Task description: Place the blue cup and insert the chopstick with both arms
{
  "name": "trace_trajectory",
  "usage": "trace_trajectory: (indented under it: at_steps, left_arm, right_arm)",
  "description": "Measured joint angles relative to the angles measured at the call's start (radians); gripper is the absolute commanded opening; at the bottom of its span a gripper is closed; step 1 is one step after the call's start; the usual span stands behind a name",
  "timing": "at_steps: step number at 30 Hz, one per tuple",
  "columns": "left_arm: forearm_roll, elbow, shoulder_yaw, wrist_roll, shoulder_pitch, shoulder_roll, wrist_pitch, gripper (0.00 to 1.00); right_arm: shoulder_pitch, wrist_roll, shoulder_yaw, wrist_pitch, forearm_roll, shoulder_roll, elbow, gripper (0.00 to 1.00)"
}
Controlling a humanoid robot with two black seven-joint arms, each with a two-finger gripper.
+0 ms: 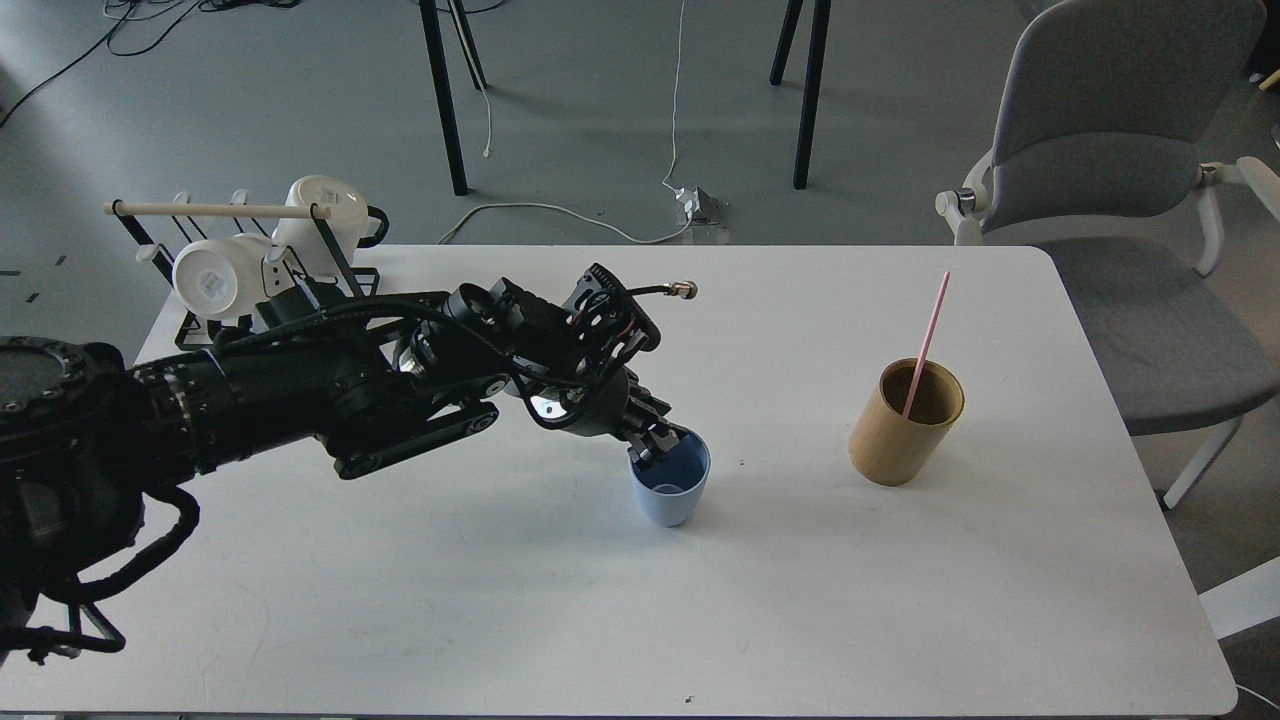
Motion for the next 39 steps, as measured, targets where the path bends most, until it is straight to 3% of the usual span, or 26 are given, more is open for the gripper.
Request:
trace_trajectory:
  at_steps: [4,5,8,14,25,32,39]
  left_arm:
    - [-0.128,-0.025,-0.183,-0.010,0.002,0.061,0.000,0.98]
    - [-0.185,-0.025,-0.227,-0.011,0.003,0.078,0.000,0.99]
    - [-0.452,-0.014,-0.352,-0.012,0.022,0.152,0.000,0.99]
    - [-0.985,0.099,-0.431,-0.010,0.069,0.195,0.000,0.99]
    - [-1.806,0.407,-0.551,-0.004,0.094,0.189,0.001,0.99]
    - [-2.010,0.547,-0.559,-0.007,0.128,0.190,0.000,0.99]
    - [-2.112,0.561,-0.561,0.000,0.186,0.200,0.000,0.99]
  right_arm:
    - [0.000,-0.004,-0.017,0.000,-0.009,-0.016,0.014,0.99]
    - [0.000,-0.004,-0.031,0.000,-0.014,-0.029,0.023,0.99]
    - [0.000,-0.003,-0.090,0.000,-0.019,-0.080,0.071,0.99]
    - [0.012,0.001,-0.203,-0.003,-0.076,-0.173,0.172,0.99]
    - [0.029,0.001,-0.255,-0.127,-0.576,-0.184,0.399,0.98]
    - [0.019,0.003,-0.301,-0.233,-0.807,-0.174,0.591,0.98]
    - [-0.002,0.008,-0.447,-0.304,-0.996,-0.183,0.733,0.97]
